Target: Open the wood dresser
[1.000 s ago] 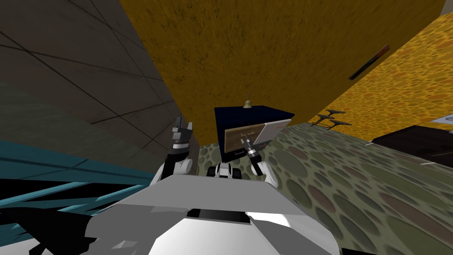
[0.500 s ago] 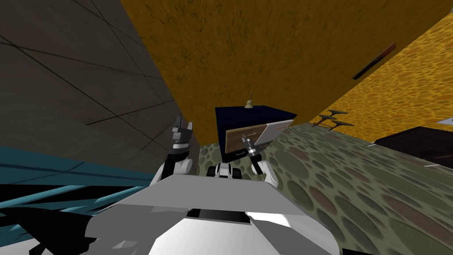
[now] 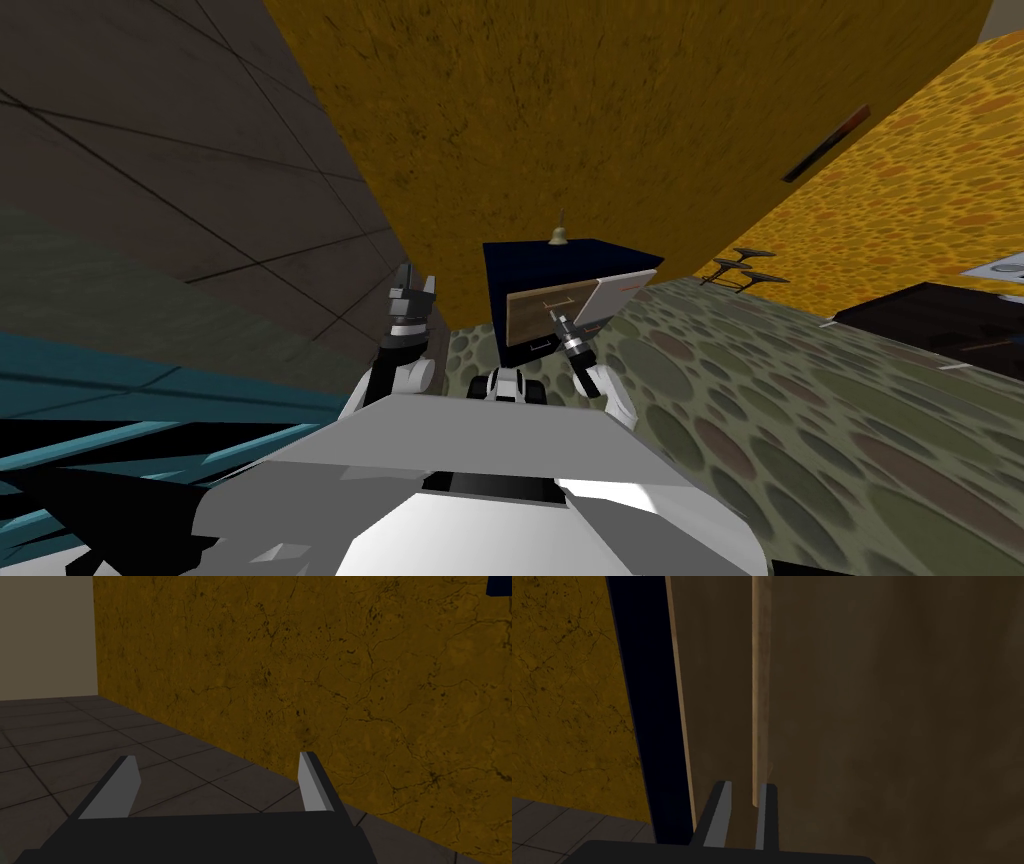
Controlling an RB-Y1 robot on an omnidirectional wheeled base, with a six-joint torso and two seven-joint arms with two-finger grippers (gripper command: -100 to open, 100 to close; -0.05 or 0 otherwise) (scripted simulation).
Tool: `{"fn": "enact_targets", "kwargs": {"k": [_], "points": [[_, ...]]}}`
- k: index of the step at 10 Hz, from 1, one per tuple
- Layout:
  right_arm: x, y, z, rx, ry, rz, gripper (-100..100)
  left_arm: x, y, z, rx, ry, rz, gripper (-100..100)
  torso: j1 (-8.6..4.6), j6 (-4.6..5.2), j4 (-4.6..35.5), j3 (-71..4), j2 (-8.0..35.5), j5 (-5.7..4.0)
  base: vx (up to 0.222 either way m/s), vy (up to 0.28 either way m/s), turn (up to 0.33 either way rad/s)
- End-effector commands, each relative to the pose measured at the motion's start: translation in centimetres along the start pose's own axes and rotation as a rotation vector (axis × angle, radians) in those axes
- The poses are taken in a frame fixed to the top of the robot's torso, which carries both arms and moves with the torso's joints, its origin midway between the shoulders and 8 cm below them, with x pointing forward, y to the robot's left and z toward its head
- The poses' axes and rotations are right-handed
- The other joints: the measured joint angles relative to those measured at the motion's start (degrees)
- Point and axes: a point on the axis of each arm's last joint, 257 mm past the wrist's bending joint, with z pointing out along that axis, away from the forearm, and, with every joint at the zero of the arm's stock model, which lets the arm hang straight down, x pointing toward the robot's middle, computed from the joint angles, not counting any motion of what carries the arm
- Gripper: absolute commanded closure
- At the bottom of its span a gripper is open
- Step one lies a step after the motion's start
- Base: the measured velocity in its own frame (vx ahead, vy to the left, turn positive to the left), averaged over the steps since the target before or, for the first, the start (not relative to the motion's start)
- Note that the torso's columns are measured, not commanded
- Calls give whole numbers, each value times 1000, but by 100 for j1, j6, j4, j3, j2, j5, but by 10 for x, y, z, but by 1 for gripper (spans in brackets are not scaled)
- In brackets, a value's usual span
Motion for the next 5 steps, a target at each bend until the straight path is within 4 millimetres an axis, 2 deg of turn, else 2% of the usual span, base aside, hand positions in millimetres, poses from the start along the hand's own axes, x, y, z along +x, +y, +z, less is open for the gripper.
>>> {"fn": "enact_targets", "kwargs": {"k": [1,3,5], "points": [[-6,-2,2,22,15,15,-100,0,0,0,0,0,0,0,8,0,0,1,1,2,21,-37,-14],[-7,-2,2,25,18,20,-100,0,0,0,0,0,0,0,25,-1,3,6,10,7,5,-6,-1],[1,-11,8,27,30,21,-100,0,0,0,0,0,0,0,19,-1,1,1,-1,6,59,26,54]]}}
